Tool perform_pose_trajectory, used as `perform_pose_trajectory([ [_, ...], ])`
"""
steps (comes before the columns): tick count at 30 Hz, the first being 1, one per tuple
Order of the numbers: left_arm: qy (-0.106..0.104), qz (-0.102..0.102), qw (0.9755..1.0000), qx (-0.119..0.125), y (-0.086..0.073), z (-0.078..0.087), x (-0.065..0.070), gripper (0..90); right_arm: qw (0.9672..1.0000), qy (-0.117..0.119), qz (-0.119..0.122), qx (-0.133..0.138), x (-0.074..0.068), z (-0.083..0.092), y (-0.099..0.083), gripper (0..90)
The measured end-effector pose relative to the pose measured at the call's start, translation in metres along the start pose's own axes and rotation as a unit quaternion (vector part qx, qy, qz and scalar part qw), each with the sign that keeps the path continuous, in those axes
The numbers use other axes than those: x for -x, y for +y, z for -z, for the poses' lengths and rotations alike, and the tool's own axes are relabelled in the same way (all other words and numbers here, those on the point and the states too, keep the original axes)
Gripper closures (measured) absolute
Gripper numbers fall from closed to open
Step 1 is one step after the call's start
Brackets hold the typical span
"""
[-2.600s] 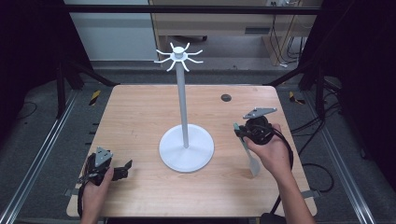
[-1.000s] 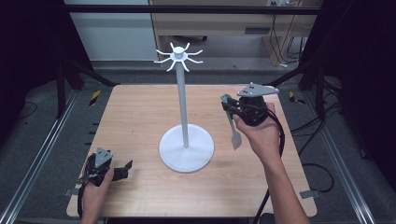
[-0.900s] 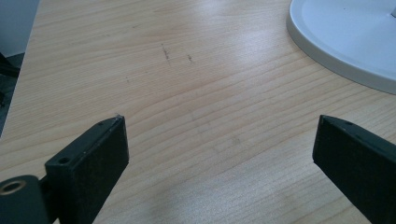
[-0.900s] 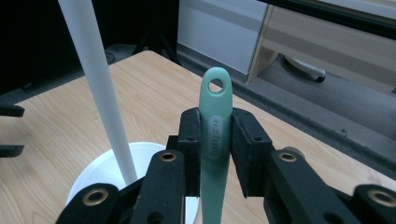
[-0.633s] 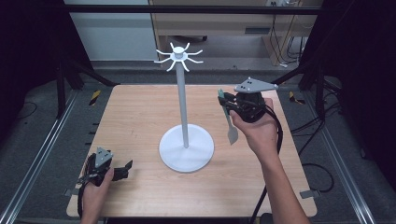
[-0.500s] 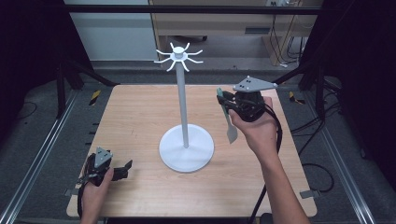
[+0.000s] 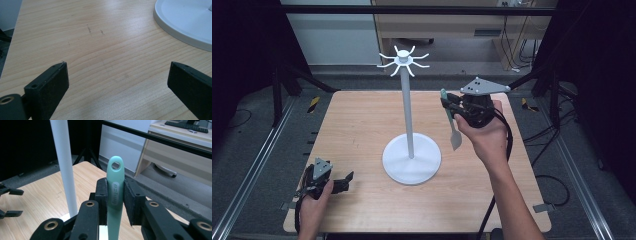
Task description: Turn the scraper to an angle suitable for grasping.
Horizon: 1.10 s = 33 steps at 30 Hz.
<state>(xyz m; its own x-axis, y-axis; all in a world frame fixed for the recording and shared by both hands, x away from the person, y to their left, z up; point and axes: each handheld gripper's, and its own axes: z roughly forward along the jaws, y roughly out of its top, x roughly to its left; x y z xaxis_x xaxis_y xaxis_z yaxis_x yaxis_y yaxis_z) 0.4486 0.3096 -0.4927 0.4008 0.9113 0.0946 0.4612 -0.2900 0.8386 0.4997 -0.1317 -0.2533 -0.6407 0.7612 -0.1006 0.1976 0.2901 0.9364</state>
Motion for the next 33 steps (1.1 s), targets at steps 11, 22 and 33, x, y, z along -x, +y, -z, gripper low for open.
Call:
perform_pose_trajectory([
  [11,0.001,0.009,1.0,0.0,-0.002,0.001,-0.002,3.2,0.9996,0.015,-0.011,0.024,0.0,0.005,0.007,74.5],
  [22,-0.004,0.013,0.9999,0.006,-0.001,0.001,-0.002,3.3,0.9995,0.007,-0.004,0.031,0.0,0.013,0.017,74.5],
  [33,-0.006,0.012,0.9999,0.007,0.0,0.001,-0.001,3.3,0.9994,0.005,0.004,0.035,-0.002,0.01,0.029,74.5],
])
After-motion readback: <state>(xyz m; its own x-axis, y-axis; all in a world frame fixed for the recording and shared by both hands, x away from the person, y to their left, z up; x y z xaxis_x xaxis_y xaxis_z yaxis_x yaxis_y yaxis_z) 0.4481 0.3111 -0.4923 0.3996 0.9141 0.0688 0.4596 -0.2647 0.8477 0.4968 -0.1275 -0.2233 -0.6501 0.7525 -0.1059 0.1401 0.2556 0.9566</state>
